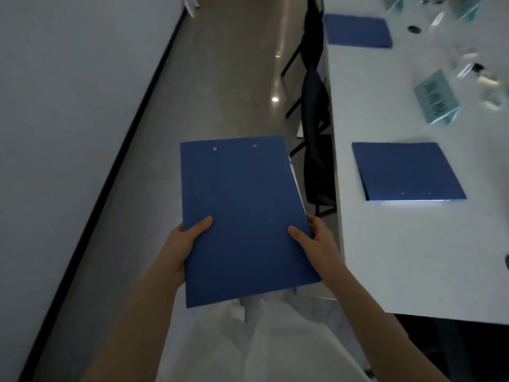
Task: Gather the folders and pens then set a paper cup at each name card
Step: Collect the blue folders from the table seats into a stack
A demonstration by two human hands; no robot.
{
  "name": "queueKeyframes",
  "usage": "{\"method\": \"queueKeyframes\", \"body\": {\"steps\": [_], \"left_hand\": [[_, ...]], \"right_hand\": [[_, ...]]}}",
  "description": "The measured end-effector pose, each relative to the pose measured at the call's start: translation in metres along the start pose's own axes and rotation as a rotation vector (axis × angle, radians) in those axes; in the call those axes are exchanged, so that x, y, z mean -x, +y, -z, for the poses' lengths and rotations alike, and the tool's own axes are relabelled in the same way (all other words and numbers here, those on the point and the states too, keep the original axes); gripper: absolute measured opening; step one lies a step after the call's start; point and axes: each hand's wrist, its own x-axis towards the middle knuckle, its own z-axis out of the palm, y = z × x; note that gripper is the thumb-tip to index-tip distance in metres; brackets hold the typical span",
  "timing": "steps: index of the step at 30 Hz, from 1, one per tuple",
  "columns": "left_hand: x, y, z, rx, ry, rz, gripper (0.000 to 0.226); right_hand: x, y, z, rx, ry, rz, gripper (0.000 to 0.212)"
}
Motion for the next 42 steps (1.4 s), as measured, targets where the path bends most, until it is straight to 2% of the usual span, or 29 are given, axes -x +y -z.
{"method": "queueKeyframes", "body": {"steps": [6, 10, 15, 17, 19, 21, 24, 27, 29, 31, 36, 42], "left_hand": [[-0.053, 0.036, -0.021, -0.068, -0.105, 0.068, 0.039], [-0.091, 0.058, -0.047, -0.131, -0.153, 0.088, 0.045], [-0.139, 0.094, -0.093, -0.178, -0.187, 0.073, 0.044], [-0.157, 0.113, -0.114, -0.199, -0.192, 0.069, 0.045], [-0.173, 0.131, -0.134, -0.218, -0.195, 0.056, 0.046], [-0.188, 0.146, -0.151, -0.240, -0.201, 0.050, 0.048], [-0.208, 0.164, -0.171, -0.254, -0.203, 0.039, 0.048], [-0.223, 0.173, -0.183, -0.267, -0.190, 0.041, 0.046], [-0.232, 0.180, -0.188, -0.282, -0.185, 0.053, 0.046], [-0.242, 0.188, -0.191, -0.301, -0.194, 0.060, 0.047], [-0.265, 0.211, -0.195, -0.372, -0.241, 0.044, 0.039], [-0.284, 0.236, -0.198, -0.396, -0.311, 0.057, 0.046]], "right_hand": [[-0.028, -0.013, 0.007, -0.121, 0.084, -0.108, 0.043], [-0.058, -0.012, 0.026, -0.163, 0.123, -0.162, 0.032], [-0.122, -0.012, 0.067, -0.325, 0.160, -0.272, 0.024], [-0.151, -0.013, 0.090, -0.407, 0.237, -0.306, 0.021], [-0.182, -0.005, 0.115, -0.296, 0.367, -0.320, 0.020], [-0.210, 0.004, 0.135, -0.046, 0.435, -0.358, 0.023], [-0.242, 0.013, 0.153, 0.250, 0.422, -0.415, 0.030], [-0.261, 0.027, 0.159, 0.381, 0.385, -0.449, 0.054], [-0.268, 0.041, 0.156, 0.484, 0.305, -0.506, 0.066], [-0.271, 0.049, 0.148, 0.515, 0.254, -0.563, 0.072], [-0.268, 0.045, 0.121, 0.544, 0.200, -0.537, 0.076], [-0.253, 0.029, 0.076, 0.312, 0.324, -0.496, 0.054]]}}
